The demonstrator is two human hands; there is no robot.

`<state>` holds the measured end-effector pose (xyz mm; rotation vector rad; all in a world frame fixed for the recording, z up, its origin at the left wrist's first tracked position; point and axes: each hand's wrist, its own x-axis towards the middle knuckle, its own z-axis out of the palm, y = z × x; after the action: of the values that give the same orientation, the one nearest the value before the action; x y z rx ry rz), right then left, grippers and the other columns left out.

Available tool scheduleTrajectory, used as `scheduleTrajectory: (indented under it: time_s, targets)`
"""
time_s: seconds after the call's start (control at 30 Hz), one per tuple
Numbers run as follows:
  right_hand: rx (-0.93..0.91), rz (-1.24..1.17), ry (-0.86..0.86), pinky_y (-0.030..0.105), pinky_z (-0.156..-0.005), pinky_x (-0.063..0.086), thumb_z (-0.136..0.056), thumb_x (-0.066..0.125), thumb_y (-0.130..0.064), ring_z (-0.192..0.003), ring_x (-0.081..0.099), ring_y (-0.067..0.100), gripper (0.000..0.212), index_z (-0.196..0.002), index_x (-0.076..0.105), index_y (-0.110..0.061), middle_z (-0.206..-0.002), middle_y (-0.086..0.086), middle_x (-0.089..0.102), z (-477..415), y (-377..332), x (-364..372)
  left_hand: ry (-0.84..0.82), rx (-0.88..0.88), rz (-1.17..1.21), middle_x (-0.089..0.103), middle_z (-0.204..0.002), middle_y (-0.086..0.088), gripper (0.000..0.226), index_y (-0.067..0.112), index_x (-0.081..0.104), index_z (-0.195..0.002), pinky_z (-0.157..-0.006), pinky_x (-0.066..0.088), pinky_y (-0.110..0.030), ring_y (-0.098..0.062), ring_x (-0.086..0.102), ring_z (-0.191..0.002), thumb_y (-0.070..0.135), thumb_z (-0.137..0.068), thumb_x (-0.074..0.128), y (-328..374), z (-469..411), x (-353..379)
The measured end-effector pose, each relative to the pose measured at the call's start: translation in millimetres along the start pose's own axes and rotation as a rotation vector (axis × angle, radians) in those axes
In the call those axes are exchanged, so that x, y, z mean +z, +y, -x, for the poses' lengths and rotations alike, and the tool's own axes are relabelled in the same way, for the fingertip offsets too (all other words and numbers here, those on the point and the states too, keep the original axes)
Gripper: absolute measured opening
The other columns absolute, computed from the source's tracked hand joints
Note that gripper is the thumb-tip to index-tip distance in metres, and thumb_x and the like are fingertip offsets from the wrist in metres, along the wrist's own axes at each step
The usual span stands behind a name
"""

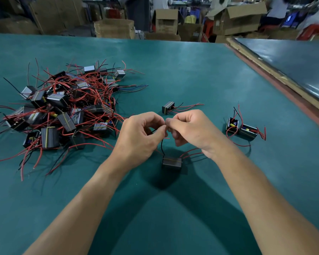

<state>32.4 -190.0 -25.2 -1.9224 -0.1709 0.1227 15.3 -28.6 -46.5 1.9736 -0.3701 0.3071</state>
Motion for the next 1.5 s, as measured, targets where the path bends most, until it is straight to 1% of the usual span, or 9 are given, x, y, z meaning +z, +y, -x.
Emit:
scheduleTrajectory:
  time_s: [0.3,0.6,0.7,0.83,0.9,1.0,1.1,1.27,1.5]
  targets:
    - [0.099,-0.13,-0.074,0.026,-0.05,0.054,-0.096,0.064,-0.019,-0.044,0.057,0.011,0.04,-0.056,0.063,-0.014,-0.052,-0.001,0.059,1,-3,-5,-0.013,0.03,-0.032,0.069,-0.067,0.01,0.012,0.02,0.069,-0.077,-0.046,0.04,-0.02,-0.028,0.056,-0.048,0.014,-0.087,0.069,2,0,-2]
    - [0.137,-0.163,-0.097,0.027,-0.052,0.056,-0.093,0.067,-0.013,-0.047,0.062,0.013,0.028,-0.067,0.069,-0.003,-0.056,0.003,0.064,2,-2,-11,-0.071,0.007,0.02,0.072,-0.067,0.011,0.015,0.026,0.075,-0.077,-0.048,0.042,-0.016,-0.002,0.055,-0.047,0.015,-0.086,0.071,0,0,-3]
    - [0.094,-0.1,-0.058,0.027,-0.053,0.057,-0.091,0.068,-0.01,-0.048,0.064,0.014,0.024,-0.07,0.07,0.0,-0.055,0.002,0.067,1,0,-10,-0.088,-0.06,0.055,0.073,-0.068,0.004,0.012,0.021,0.076,-0.077,-0.047,0.049,-0.028,-0.013,0.055,-0.047,0.016,-0.087,0.071,-2,-1,-3]
    - [-0.103,0.22,0.057,0.037,-0.063,0.061,-0.086,0.068,-0.016,-0.056,0.068,0.018,0.021,-0.066,0.072,-0.011,-0.058,0.0,0.069,1,3,-5,-0.111,-0.2,0.152,0.074,-0.068,-0.002,0.013,0.013,0.076,-0.077,-0.047,0.048,-0.023,-0.011,0.05,-0.042,0.01,-0.088,0.07,0,-2,-2]
    - [-0.292,0.422,0.113,0.031,-0.058,0.052,-0.085,0.068,-0.023,-0.055,0.06,0.014,0.021,-0.066,0.07,-0.015,-0.056,-0.004,0.065,3,4,-5,-0.125,-0.287,0.238,0.074,-0.069,-0.004,0.01,0.008,0.075,-0.08,-0.046,0.047,-0.019,-0.009,0.051,-0.041,0.009,-0.088,0.07,2,-3,-5]
    - [-0.477,0.456,0.155,0.024,-0.057,0.04,-0.088,0.068,-0.025,-0.056,0.051,0.009,0.02,-0.068,0.067,-0.022,-0.056,-0.011,0.058,4,2,-4,-0.135,-0.352,0.346,0.075,-0.072,-0.006,0.008,0.005,0.074,-0.086,-0.05,0.049,-0.021,-0.008,0.054,-0.044,0.01,-0.089,0.068,5,-4,-9]
    - [-0.435,0.393,0.171,0.025,-0.056,0.039,-0.089,0.069,-0.027,-0.052,0.05,0.009,0.024,-0.066,0.065,-0.023,-0.055,-0.01,0.058,3,3,-2,-0.093,-0.33,0.359,0.074,-0.071,-0.007,0.006,0.005,0.073,-0.085,-0.053,0.051,-0.023,-0.009,0.056,-0.045,0.006,-0.088,0.068,7,-3,-10]
    - [-0.27,0.256,0.129,0.046,-0.065,0.056,-0.088,0.07,-0.027,-0.063,0.064,0.029,0.022,-0.068,0.07,-0.016,-0.061,0.004,0.068,0,4,-5,-0.074,-0.315,0.301,0.075,-0.077,-0.012,0.005,0.003,0.073,-0.087,-0.056,0.051,-0.025,-0.009,0.055,-0.045,0.004,-0.088,0.068,8,-2,-6]
    - [-0.355,0.284,0.094,0.042,-0.068,0.054,-0.091,0.066,-0.017,-0.065,0.062,0.02,0.016,-0.074,0.067,-0.018,-0.066,-0.003,0.067,2,3,-2,-0.087,-0.319,0.296,0.074,-0.071,-0.006,0.008,0.007,0.073,-0.084,-0.054,0.051,-0.024,-0.011,0.056,-0.047,0.006,-0.09,0.067,6,-2,-6]
